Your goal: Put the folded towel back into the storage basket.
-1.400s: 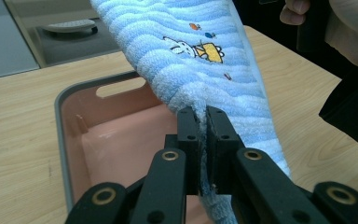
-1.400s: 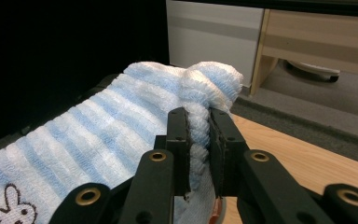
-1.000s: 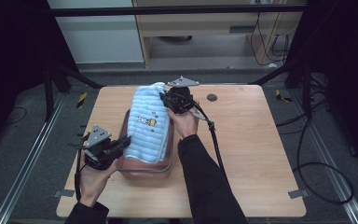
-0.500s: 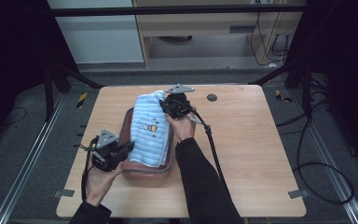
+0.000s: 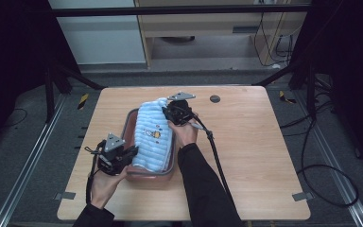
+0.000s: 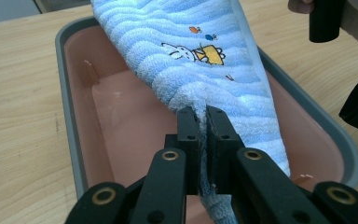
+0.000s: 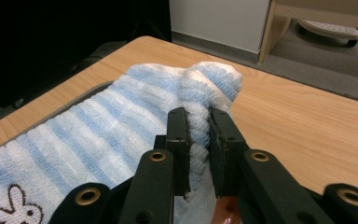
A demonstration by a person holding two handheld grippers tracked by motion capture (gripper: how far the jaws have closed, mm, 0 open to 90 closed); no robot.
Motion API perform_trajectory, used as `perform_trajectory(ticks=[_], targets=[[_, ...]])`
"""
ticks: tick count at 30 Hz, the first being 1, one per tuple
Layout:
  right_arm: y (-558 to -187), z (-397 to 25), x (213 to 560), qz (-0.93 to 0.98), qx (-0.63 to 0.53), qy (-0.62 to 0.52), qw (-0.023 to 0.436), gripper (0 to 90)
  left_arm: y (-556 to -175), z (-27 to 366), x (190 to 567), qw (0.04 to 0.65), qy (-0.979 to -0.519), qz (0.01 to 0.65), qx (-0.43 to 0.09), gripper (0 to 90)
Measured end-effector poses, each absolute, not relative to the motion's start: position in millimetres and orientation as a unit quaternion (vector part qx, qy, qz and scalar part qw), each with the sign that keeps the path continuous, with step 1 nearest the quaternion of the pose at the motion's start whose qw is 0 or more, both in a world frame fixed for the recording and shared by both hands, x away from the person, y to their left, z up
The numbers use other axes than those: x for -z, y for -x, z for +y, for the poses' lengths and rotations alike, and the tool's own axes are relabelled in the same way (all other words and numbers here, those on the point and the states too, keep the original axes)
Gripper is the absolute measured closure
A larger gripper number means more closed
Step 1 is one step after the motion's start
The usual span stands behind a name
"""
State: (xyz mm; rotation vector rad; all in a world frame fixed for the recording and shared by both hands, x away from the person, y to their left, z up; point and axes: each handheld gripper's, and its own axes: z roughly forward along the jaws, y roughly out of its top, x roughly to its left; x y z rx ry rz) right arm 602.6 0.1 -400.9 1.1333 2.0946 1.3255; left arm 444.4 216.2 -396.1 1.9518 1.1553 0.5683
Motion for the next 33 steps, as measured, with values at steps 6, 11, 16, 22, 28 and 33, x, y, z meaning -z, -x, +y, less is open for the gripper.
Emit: perform_trajectory(ticks=[6,11,16,22,28,33], targets=[[-603,2,412,0.758,-0.467,-0.407,0.205,79.6,-446,216,406,0.379,-0.772,0.461,-0.220,85.6],[-602,3,418,0.760,-0.465,-0.408,0.201,79.6,-446,217,410,0.373,-0.774,0.463,-0.218,85.5],[-602,5,425,0.764,-0.458,-0.409,0.197,79.6,-447,217,416,0.367,-0.776,0.465,-0.216,85.5],[-602,6,433,0.769,-0.449,-0.410,0.197,79.3,-447,218,421,0.360,-0.779,0.468,-0.214,85.4],[-603,6,438,0.773,-0.442,-0.410,0.196,78.4,-449,218,424,0.356,-0.778,0.471,-0.213,84.7],[-603,7,440,0.781,-0.431,-0.408,0.194,75.2,-451,218,427,0.345,-0.781,0.479,-0.205,81.6]])
